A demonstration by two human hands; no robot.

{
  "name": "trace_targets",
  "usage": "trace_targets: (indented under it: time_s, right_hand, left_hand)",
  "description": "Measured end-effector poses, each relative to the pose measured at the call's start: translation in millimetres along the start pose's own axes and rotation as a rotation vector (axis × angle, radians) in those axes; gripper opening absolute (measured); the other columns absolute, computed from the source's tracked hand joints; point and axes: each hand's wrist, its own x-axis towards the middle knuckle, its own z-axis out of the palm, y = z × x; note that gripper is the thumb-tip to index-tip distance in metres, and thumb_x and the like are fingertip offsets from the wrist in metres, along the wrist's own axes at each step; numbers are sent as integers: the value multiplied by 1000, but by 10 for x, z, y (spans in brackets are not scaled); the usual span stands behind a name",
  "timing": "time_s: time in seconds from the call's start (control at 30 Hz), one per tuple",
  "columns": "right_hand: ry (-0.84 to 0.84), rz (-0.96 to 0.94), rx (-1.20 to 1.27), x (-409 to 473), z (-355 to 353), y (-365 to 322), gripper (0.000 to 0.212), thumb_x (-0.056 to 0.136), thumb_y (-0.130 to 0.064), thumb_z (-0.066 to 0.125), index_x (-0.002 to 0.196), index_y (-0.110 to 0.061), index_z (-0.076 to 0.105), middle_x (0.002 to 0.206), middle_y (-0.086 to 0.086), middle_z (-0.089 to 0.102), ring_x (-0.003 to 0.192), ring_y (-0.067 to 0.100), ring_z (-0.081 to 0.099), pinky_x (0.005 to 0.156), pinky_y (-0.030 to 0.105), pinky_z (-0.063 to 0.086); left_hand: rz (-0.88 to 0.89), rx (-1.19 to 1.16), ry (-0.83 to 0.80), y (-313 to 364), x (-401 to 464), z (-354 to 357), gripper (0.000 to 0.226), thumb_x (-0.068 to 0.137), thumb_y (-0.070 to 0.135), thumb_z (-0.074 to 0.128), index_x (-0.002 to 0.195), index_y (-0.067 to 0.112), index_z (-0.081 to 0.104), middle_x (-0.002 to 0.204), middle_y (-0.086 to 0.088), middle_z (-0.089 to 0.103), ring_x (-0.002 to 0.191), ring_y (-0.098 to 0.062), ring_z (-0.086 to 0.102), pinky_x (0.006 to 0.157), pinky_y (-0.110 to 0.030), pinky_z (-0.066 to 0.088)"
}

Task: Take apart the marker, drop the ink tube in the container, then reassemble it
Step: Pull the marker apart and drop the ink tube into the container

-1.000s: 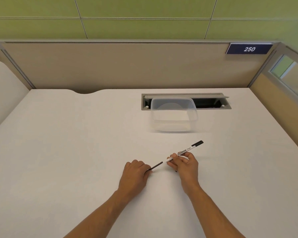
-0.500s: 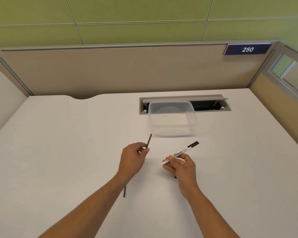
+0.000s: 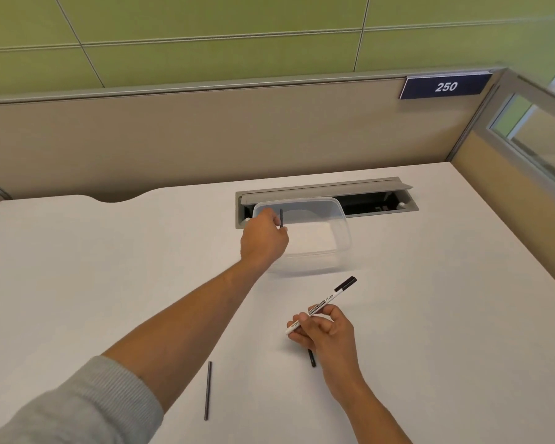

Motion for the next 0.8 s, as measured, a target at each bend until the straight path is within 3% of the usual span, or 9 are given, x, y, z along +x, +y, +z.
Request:
trace_targets:
  time_s: [0.1, 0.23, 0.33, 0.5, 0.8]
  right_hand:
    - [-19, 2, 1, 41, -4, -1, 20, 90, -4, 67, 103, 2, 54, 88, 24, 75, 87, 34, 75, 73, 34, 62]
    - [-40, 25, -26, 112, -11, 26, 21, 89, -5, 68, 102, 3, 53, 86, 25, 75, 87, 33, 75, 74, 34, 61]
    - [-46, 54, -36, 170, -10, 63, 23, 88, -5, 70, 103, 2, 53, 88, 27, 74, 87, 32, 75, 76, 36, 61]
    - [-55, 75, -50, 220, 14, 92, 22, 88, -5, 69, 102, 1, 53, 87, 25, 75, 86, 32, 75, 81, 41, 61]
    - [-62, 69, -70, 192, 61, 107, 18, 89, -5, 69, 98, -3, 54, 87, 26, 75, 83, 31, 74, 78, 37, 60]
  left_hand:
    - [-1, 145, -76, 28, 245, 183, 10, 82, 9, 54, 91, 10, 59, 85, -7, 62, 76, -28, 58, 58, -29, 43]
    - [-14, 311, -225, 25, 451, 382, 14, 82, 6, 53, 96, 6, 57, 74, -2, 52, 71, -26, 54, 53, -28, 40]
    - [0, 368, -268, 32, 545, 469, 17, 84, 9, 55, 101, 6, 54, 86, -5, 53, 75, -26, 53, 58, -31, 42]
    - [31, 425, -336, 1, 648, 540, 15, 83, 12, 60, 97, 8, 55, 91, -7, 57, 77, -25, 54, 59, -32, 45]
    - [56, 297, -152, -5, 511, 365, 23, 88, 29, 57, 92, 7, 60, 83, -6, 58, 83, -29, 59, 61, -33, 47]
